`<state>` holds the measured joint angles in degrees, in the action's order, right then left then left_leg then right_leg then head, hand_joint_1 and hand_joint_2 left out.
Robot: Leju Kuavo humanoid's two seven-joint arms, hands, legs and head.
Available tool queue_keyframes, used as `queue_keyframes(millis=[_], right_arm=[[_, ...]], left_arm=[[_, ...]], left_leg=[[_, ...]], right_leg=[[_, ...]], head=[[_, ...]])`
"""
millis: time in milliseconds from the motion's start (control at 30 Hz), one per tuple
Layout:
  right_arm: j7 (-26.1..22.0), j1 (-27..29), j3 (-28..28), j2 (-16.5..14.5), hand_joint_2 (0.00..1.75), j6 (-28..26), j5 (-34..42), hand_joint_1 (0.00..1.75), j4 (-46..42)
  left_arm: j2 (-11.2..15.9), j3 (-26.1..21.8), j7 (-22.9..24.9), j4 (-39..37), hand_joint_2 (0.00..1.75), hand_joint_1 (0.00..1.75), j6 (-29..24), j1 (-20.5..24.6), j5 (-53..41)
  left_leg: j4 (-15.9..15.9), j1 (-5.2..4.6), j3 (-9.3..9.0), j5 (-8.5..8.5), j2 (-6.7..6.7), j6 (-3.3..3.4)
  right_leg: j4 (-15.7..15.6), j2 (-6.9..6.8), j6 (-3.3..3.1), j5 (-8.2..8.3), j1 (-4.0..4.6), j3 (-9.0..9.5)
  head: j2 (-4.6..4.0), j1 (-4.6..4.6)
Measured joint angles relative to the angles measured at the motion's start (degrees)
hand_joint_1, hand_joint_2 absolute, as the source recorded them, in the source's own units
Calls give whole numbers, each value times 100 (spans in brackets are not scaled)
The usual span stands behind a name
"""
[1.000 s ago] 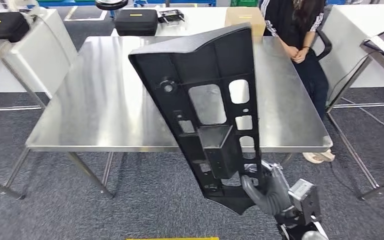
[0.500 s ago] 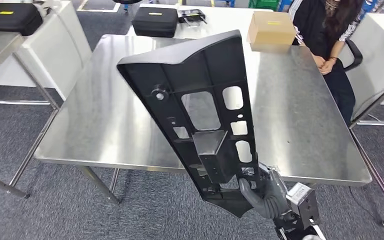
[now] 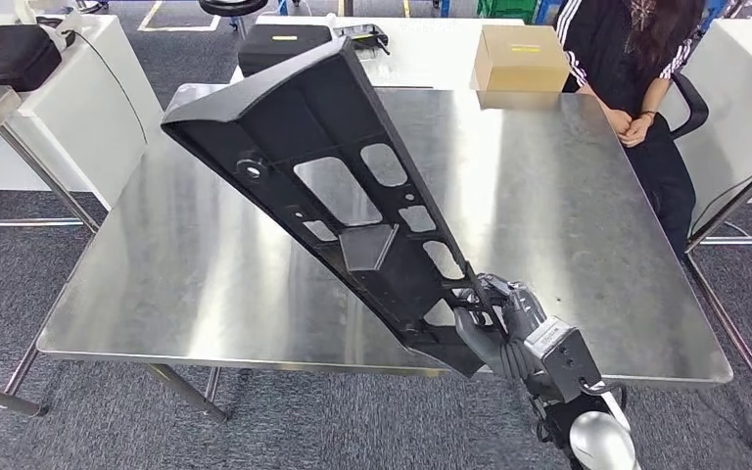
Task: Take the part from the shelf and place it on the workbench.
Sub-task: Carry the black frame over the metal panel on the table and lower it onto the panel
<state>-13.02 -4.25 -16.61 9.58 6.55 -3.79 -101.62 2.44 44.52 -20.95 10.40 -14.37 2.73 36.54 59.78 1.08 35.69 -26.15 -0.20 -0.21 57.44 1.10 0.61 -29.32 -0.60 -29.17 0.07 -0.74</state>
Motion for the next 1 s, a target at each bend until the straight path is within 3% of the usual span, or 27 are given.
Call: queue_keyframes(millis=[100, 333, 567, 800, 1000], right_arm=[[68, -335, -167, -7, 175, 17, -132, 175, 176], [448, -2024, -904, -98, 175, 243, -232, 175, 1458], [657, -3403, -1669, -421, 175, 16, -734, 175, 3151], [947, -4247, -2143, -701, 175, -270, -1294, 175, 4467], [1024, -4566, -2292, -796, 175, -327, -1403, 175, 5116]], left_arm=[[-3, 22, 36, 4, 175, 0, 1, 27, -23], [-2, 93, 116, 64, 175, 0, 28, 168, -70], [-35, 134, 161, 111, 175, 0, -16, 205, -118], [-51, 185, 245, 119, 175, 0, 7, 213, -191], [-54, 255, 250, 139, 175, 0, 16, 224, -227]], left_leg=[[-60, -32, -3, 56, 2, 91], [-65, -56, 2, 45, -3, 124], [-64, -51, -9, 58, -7, 146], [-68, -30, -14, 63, -8, 148], [-71, -27, -14, 62, -7, 147]], right_leg=[[29, -6, 62, -36, 23, -28], [-58, -20, 75, -35, 18, 2], [-59, -29, 103, -17, 27, 5], [-56, -34, 103, -16, 55, 7], [-56, -36, 103, -17, 59, 6]], head=[[0, 5], [0, 12], [0, 10], [0, 9], [0, 9]])
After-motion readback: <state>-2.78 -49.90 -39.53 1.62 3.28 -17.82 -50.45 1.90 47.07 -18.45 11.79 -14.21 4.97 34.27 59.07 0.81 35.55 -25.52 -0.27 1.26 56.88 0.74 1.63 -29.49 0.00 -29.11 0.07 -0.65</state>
